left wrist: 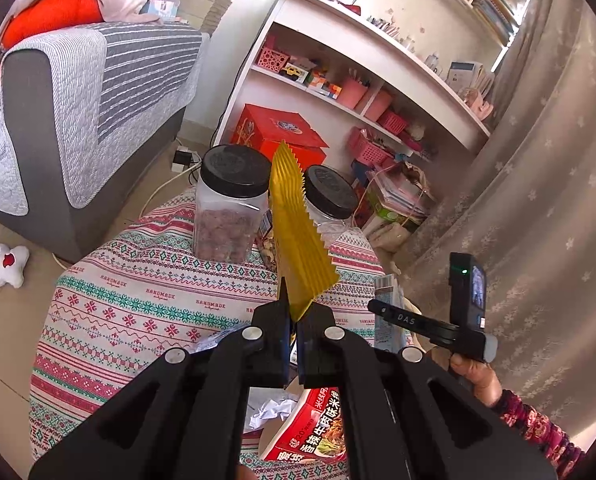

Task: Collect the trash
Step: 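Carry the milk carton to the white bin and open the right tool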

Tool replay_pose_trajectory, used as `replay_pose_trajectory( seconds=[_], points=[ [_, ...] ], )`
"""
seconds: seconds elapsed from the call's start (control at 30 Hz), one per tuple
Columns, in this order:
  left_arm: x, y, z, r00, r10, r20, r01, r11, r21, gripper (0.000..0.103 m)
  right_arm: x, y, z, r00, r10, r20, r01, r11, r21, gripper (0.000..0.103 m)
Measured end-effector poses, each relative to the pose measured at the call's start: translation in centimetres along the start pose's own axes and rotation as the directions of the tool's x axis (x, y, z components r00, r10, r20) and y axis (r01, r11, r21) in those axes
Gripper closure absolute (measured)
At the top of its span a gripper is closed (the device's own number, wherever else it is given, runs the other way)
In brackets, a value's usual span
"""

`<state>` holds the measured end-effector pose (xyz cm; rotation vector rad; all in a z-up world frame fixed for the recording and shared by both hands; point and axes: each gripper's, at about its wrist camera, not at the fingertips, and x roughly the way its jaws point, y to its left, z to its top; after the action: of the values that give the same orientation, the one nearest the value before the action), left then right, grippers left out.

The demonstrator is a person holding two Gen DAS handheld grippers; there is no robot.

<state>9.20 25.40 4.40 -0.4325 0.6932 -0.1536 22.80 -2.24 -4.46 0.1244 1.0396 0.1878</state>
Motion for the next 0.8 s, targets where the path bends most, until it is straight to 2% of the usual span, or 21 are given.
replay_pose_trajectory(
  seconds=[0.23,0.5,0.67,0.8],
  points=[
    [-1.4,-0.9,0.2,0.999,-0.012,0.037,0.011,1.000,0.005,0.101,-7.5,1.6,-0.3,0.984,0.050,0.169,-0.042,0.998,-0.053,0.048],
    [-3.2,-3.2,0.1,0.997,-0.025,0.079,0.022,0.999,0.043,0.101,-13.7,0.0,-3.3,0.954,0.064,0.293,-0.049,0.997,-0.060,0.048],
    [-4.4,-5.7,-0.3,0.993,-0.042,0.108,0.033,0.996,0.085,0.101,-17.6,-3.3,-6.0,0.932,0.004,0.362,0.003,1.000,-0.018,0.048],
    [-5.1,-8.5,-1.1,0.993,-0.045,0.109,0.028,0.989,0.148,0.101,-20.0,-8.3,-8.6,0.917,-0.102,0.386,0.087,0.995,0.055,0.048]
  ],
)
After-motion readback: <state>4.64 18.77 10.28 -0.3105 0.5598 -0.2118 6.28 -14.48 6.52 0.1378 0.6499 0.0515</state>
